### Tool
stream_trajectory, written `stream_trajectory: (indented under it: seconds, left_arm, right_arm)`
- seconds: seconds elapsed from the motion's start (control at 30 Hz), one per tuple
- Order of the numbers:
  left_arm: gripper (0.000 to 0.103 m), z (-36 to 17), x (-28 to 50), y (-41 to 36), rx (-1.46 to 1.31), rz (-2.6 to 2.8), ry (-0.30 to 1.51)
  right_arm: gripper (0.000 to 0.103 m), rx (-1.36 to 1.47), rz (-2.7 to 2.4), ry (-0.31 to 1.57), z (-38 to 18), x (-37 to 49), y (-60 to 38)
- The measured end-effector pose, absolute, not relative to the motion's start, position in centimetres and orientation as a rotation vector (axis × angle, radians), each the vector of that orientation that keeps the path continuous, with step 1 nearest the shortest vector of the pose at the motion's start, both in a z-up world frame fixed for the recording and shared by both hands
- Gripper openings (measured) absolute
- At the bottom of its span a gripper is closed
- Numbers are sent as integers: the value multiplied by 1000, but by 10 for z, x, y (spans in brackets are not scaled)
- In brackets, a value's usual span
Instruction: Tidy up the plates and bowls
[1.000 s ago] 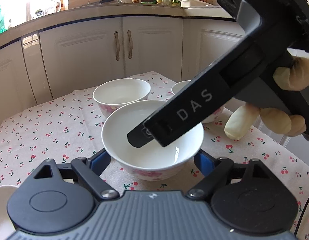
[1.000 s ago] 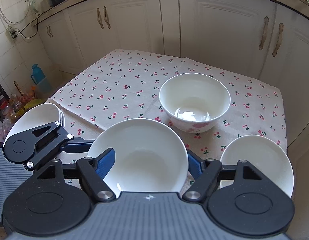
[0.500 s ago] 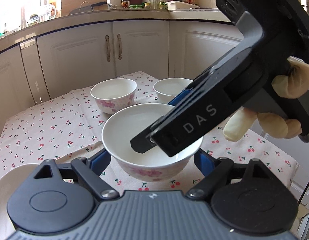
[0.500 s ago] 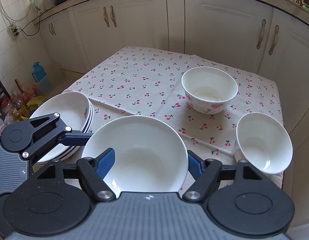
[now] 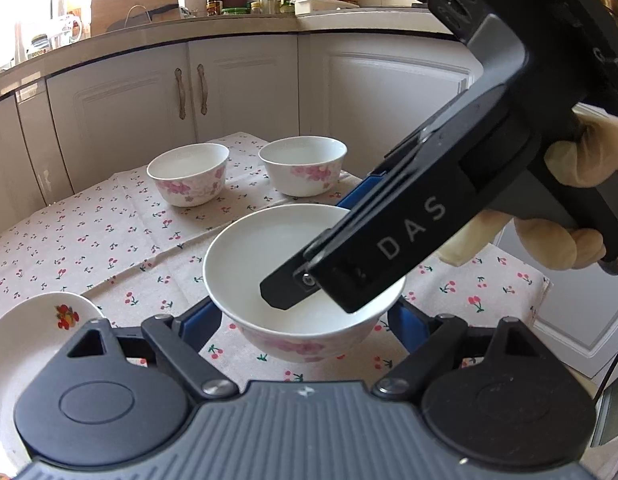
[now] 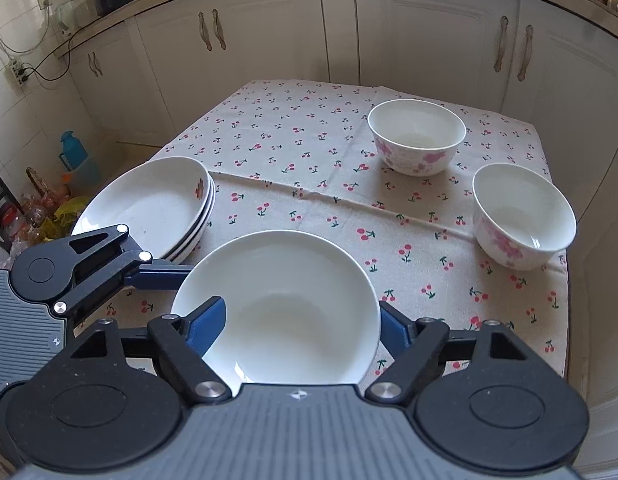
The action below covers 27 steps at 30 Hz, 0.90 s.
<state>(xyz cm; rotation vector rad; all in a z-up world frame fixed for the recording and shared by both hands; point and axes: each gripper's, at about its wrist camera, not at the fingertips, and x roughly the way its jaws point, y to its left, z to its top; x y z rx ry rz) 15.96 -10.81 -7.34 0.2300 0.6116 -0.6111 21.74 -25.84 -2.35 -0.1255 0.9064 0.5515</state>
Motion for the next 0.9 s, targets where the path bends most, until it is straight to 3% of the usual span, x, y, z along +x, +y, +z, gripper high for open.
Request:
stream_trajectory:
  seconds: [0.9]
  left_arm:
    - [89, -88, 153, -120, 222, -669, 674]
  right_arm:
    - [88, -99, 512, 955, -40, 203, -269]
